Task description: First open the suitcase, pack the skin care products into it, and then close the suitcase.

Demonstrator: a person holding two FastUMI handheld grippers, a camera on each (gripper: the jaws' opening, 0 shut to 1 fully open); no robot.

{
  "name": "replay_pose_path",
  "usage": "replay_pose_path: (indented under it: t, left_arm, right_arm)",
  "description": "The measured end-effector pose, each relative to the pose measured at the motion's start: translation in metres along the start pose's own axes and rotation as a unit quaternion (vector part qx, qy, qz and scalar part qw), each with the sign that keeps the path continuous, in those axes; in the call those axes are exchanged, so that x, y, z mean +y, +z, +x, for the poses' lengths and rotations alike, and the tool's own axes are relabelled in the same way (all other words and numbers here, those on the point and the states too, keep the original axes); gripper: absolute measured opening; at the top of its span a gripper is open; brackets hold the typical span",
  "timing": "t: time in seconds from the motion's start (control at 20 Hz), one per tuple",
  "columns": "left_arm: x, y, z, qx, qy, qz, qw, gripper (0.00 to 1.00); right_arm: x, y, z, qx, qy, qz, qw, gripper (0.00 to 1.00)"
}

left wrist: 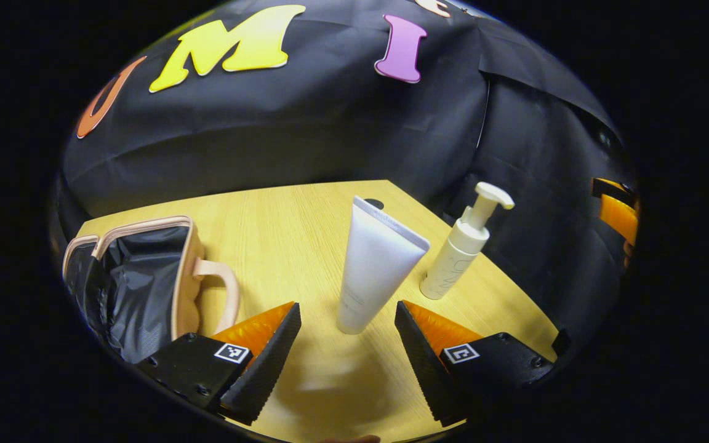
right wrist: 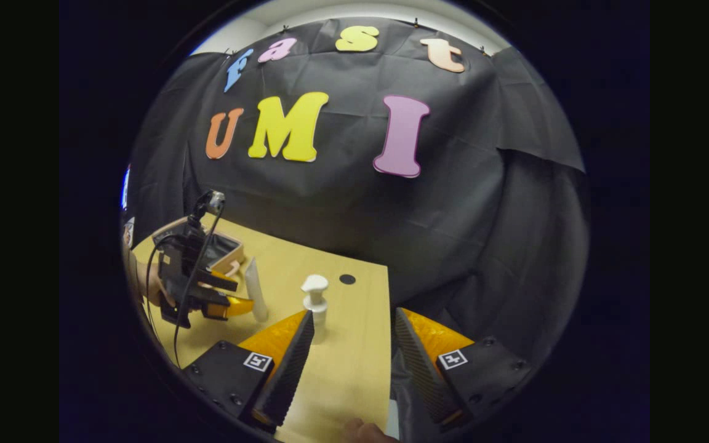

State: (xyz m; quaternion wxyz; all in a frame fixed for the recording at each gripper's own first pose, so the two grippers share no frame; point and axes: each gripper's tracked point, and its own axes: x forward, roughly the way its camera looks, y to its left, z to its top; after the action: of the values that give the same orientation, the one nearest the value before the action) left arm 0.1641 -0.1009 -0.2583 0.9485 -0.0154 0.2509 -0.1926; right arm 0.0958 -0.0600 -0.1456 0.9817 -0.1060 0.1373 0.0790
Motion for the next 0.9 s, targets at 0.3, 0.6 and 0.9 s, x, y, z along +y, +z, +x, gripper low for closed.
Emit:
replay_pose_path:
  t: [0.3,0.6,0.9]
  left_arm:
    - [0.005,-0.004,0.046,0.006,0.008,-0.049,0.999,0.79]
    - [0.018,-0.007,0.057,0.023,0.061,-0.009,0.998,0.53]
    - [-0.007,-0.023,0.011,0.051,0.044,-0.021,0.998,0.46]
  right_arm:
    - [-0.024,-0.032,0.001,0.038,-0.011,0.007,0.999,0.79]
    - [-0.019,-0.049,0.018,0.063,0.000,0.018,0.998,0.79]
    - [0.029,-0.051,0.059,0.068,0.053,0.030,0.996,0.79]
